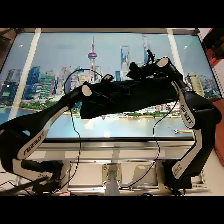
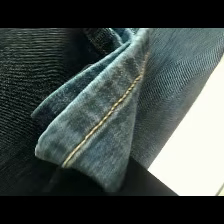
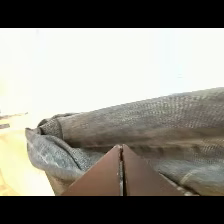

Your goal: Fold the clothes and pants, and hang the long-sleeved shirts on hangers.

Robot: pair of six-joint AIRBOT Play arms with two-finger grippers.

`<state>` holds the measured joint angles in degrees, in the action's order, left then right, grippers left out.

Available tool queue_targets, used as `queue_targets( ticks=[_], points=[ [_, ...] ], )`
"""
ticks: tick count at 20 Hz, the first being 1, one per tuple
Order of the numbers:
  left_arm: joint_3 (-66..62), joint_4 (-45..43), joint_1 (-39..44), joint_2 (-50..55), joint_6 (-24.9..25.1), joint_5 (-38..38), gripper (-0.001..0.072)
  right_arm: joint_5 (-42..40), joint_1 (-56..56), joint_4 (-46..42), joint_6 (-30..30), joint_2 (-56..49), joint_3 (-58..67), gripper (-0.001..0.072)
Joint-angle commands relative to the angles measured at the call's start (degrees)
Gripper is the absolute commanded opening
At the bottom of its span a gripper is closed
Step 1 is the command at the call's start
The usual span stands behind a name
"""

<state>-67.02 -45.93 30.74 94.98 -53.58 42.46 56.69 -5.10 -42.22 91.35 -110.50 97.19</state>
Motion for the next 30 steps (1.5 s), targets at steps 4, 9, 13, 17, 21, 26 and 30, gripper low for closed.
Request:
queue_targets(
  ticks=[4, 9, 13, 17, 21, 26, 30],
  points=[
    [-0.1, 2.8, 0.9, 2.1, 0.0, -0.1, 0.0691, 8.2, 5.4, 0.0, -4.0, 0.1, 0.2, 0.0055],
    [-0.2, 2.7, -3.6, -6.6, 0.1, -0.9, 0.0691, 8.6, 6.5, -0.3, -10.7, 3.5, 0.2, 0.0056],
    [-0.2, 2.3, -12.6, -17.5, 0.0, -0.8, 0.0691, 8.7, 9.3, -8.4, -13.1, 10.0, 0.2, 0.0055],
    [-0.1, -3.4, -23.3, -24.0, -2.6, 1.9, 0.0688, 11.3, 13.7, -16.0, -13.1, 15.6, 0.2, 0.0055],
    [4.0, -3.8, -32.5, -22.4, -5.2, 11.0, 0.0688, 14.0, 17.0, -17.0, -13.1, 18.0, 0.2, 0.0055],
    [12.2, -3.0, -35.2, -15.3, -4.7, 11.7, 0.069, 14.2, 17.3, -18.0, -13.1, 18.1, 0.2, 0.0055],
    [12.1, 4.9, -33.3, -7.0, -3.0, 11.8, 0.069, 14.3, 17.3, -18.0, -13.1, 18.1, 0.2, 0.0055]
  ],
)
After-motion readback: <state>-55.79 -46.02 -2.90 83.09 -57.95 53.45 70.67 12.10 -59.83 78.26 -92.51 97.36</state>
